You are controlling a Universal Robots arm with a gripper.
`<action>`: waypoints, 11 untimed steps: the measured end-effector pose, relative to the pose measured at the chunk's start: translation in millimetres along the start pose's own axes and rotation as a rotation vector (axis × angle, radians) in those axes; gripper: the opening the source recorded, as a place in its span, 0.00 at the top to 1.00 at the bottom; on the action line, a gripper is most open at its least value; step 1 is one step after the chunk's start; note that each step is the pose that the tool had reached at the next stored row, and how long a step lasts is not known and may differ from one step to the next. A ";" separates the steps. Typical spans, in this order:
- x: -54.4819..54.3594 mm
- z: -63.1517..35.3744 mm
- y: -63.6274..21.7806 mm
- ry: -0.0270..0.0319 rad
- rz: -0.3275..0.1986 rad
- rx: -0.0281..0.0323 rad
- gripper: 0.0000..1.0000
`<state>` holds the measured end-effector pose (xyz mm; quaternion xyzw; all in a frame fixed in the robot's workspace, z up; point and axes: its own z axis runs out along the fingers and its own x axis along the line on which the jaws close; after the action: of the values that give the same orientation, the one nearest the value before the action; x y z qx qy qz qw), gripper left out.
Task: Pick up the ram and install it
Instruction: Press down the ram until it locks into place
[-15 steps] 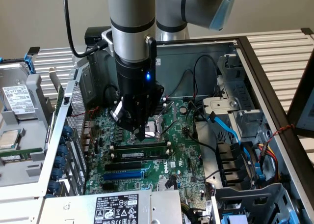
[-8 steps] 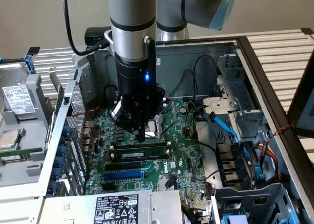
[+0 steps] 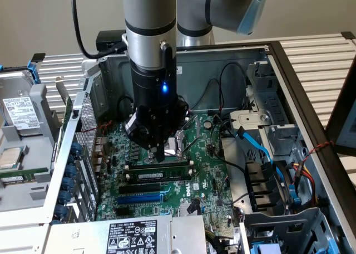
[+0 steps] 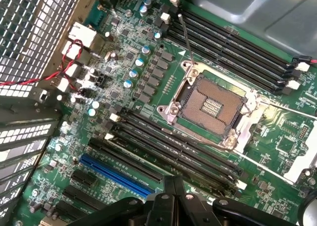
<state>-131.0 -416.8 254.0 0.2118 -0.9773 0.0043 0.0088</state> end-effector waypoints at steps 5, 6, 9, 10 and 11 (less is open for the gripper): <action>0.0 0.0 0.0 -0.0080 0.052 0.0039 0.90; 0.0 0.0 0.0 -0.0081 0.065 0.0038 0.90; 0.1 0.0 0.1 -0.0079 0.110 0.0032 0.90; 0.1 0.0 0.1 -0.0078 0.124 0.0030 0.90; 0.1 0.0 0.1 -0.0077 0.139 0.0028 0.90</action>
<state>-131.2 -416.8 254.0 0.1434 -0.9896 0.0054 0.0044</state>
